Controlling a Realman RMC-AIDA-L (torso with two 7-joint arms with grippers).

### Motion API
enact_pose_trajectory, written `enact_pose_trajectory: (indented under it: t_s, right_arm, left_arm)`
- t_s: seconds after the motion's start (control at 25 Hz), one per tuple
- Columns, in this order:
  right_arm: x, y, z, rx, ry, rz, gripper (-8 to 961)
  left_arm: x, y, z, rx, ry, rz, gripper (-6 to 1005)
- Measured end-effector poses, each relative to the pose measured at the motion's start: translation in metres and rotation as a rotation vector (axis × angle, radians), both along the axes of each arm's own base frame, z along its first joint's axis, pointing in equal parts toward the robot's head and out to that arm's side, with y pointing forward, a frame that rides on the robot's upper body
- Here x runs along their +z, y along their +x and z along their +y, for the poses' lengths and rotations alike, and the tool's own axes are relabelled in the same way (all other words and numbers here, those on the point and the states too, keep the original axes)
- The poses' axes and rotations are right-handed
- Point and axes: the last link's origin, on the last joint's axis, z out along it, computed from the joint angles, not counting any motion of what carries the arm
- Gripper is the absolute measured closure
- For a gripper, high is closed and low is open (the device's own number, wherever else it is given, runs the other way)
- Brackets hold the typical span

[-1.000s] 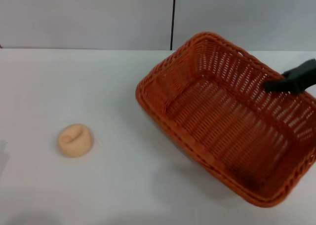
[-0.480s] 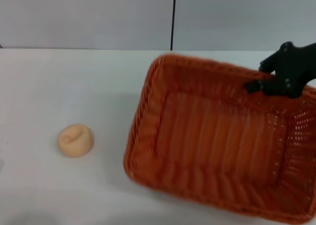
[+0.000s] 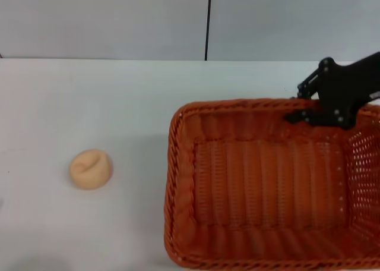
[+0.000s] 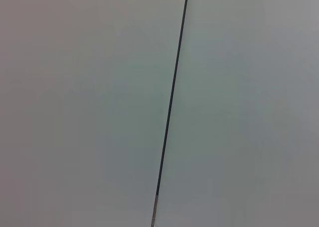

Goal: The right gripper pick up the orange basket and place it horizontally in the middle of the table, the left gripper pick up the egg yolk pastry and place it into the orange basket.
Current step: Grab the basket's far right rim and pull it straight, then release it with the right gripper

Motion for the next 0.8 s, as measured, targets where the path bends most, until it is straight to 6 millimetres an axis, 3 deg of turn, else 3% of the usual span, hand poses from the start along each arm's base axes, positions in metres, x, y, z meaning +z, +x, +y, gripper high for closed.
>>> enact_pose_trajectory:
  t_s: [0.2, 0.8]
  right_arm:
    - [-0.014, -0.002, 0.015, 0.003, 0.037, 0.014, 798]
    - [-0.039, -0.013, 0.032, 0.048, 0.089, 0.049, 756]
  left_arm:
    - [0.0, 0.002, -0.008, -0.005, 0.008, -0.002, 153]
    - [0.001, 0.004, -0.004, -0.019, 0.02, -0.009, 154]
